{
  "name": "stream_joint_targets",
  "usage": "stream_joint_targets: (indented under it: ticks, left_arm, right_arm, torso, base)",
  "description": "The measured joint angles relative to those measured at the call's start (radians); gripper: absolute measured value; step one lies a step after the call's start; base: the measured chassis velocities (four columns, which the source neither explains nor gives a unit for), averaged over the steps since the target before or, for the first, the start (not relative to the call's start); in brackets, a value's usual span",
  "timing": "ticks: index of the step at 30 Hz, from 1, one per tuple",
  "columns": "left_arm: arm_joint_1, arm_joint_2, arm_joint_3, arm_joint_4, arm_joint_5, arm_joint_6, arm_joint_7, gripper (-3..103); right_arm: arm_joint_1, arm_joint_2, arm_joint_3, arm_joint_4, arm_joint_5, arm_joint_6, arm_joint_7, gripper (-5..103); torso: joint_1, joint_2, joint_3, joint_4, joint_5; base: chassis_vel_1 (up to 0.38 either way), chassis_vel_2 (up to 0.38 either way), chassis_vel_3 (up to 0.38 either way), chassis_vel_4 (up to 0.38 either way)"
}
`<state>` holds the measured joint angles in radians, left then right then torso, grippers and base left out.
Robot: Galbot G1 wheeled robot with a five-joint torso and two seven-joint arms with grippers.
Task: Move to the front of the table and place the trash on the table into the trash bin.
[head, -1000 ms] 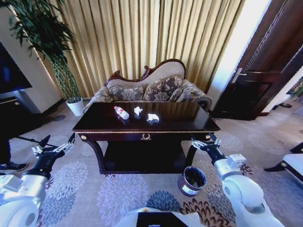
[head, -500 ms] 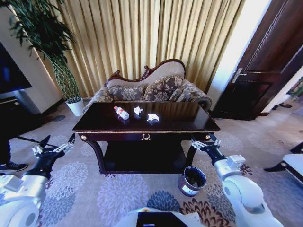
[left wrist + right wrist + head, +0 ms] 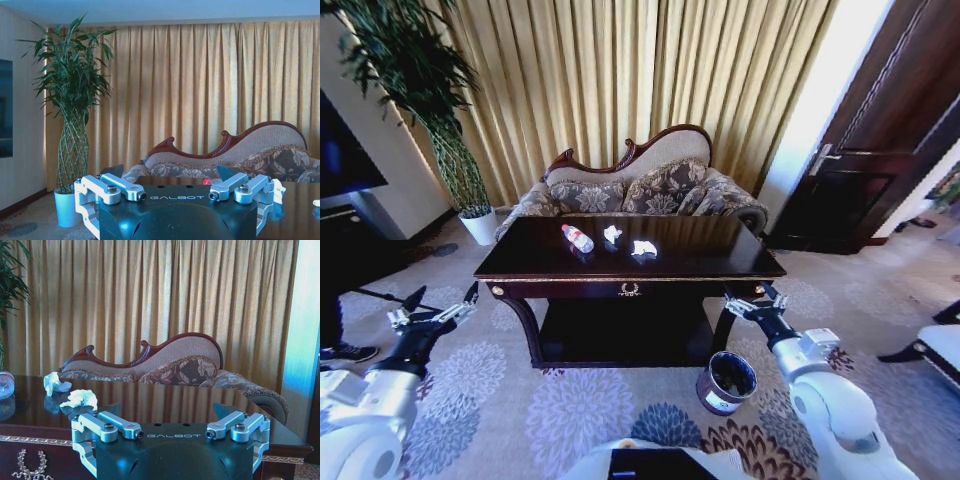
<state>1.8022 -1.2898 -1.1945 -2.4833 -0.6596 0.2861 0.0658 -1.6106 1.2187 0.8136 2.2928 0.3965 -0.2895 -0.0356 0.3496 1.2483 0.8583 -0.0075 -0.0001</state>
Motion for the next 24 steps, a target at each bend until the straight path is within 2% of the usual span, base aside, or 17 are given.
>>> stream_joint_targets:
  ticks: [24]
  left_arm:
    - [0.001, -0.001, -0.001, -0.002, 0.0, 0.0, 0.001, 100]
  right_arm:
    - [0.0, 0.001, 0.001, -0.001, 0.001, 0.002, 0.0, 100]
  torso:
    - [0.0, 0.0, 0.0, 0.0001, -0.0001]
  base:
    - [0.0, 0.0, 0.0, 0.0]
